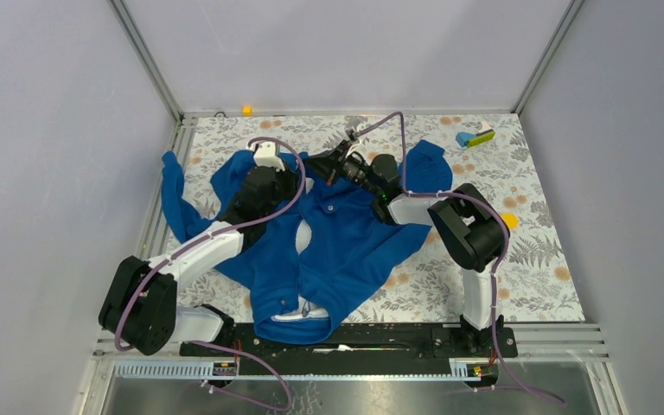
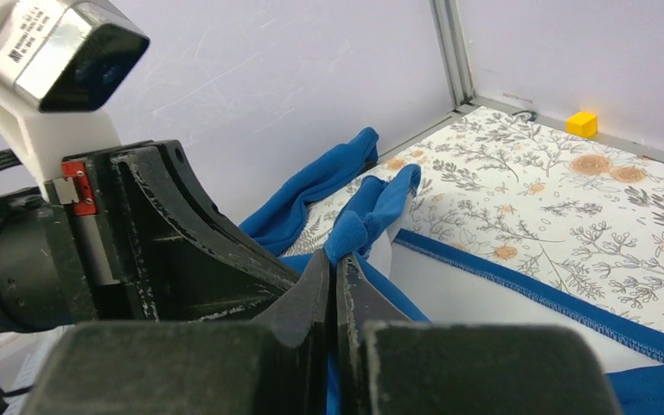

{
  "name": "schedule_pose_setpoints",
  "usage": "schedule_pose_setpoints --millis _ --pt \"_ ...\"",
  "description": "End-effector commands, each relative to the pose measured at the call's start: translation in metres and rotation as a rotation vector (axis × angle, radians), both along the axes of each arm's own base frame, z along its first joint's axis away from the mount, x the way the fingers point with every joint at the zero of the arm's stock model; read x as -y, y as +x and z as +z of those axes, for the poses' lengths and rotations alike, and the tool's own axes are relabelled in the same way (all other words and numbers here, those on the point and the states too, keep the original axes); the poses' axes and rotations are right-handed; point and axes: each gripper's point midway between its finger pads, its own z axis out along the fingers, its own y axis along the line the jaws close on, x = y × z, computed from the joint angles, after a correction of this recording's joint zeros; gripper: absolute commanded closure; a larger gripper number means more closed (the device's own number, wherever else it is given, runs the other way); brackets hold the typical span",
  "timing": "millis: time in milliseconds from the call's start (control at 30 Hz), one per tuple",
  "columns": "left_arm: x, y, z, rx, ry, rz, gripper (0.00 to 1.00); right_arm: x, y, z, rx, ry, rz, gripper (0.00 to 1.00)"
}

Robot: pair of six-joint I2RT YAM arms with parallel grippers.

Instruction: Zip up the jacket

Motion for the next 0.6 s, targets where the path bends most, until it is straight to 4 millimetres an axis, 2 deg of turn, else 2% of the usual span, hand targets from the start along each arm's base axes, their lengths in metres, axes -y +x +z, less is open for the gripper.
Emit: schedule_pose_setpoints --millis 0,100,233,300,367,433,500,533,567 --pt "0.006 -0.004 -0.038 -0.202 0.02 0.001 1.0 0.019 0.016 0.087 0.148 0.252 -0.122 1.0" --pt "0.015 -0.001 -0.042 -0.252 0.007 -0.017 1.0 0.022 0.021 0.086 0.112 0.325 -0.142 1.0" --pt "0.028 -0.002 -0.03 -0.261 -0.035 -0.056 1.0 0.033 0.03 0.08 0.084 0.391 -0.228 1.0" --pt "0.026 -0.008 -0.031 -0.283 -0.044 -0.045 1.0 0.04 0.039 0.079 0.069 0.412 -0.282 1.0" --pt "0.018 -0.019 -0.042 -0.332 -0.032 -0.022 1.0 0.044 0.044 0.078 0.074 0.42 -0.316 1.0" --pt "0.011 -0.025 -0.043 -0.329 -0.034 -0.009 1.0 0.036 0.041 0.083 0.106 0.407 -0.262 1.0" --pt "0.012 -0.025 -0.03 -0.294 -0.059 -0.048 1.0 0.028 0.031 0.084 0.139 0.381 -0.19 1.0" --pt "0.014 -0.025 -0.02 -0.276 -0.087 -0.084 0.96 0.024 0.024 0.081 0.157 0.363 -0.157 1.0" --pt "0.014 -0.024 -0.01 -0.262 -0.117 -0.102 0.83 0.023 0.019 0.078 0.169 0.348 -0.133 1.0"
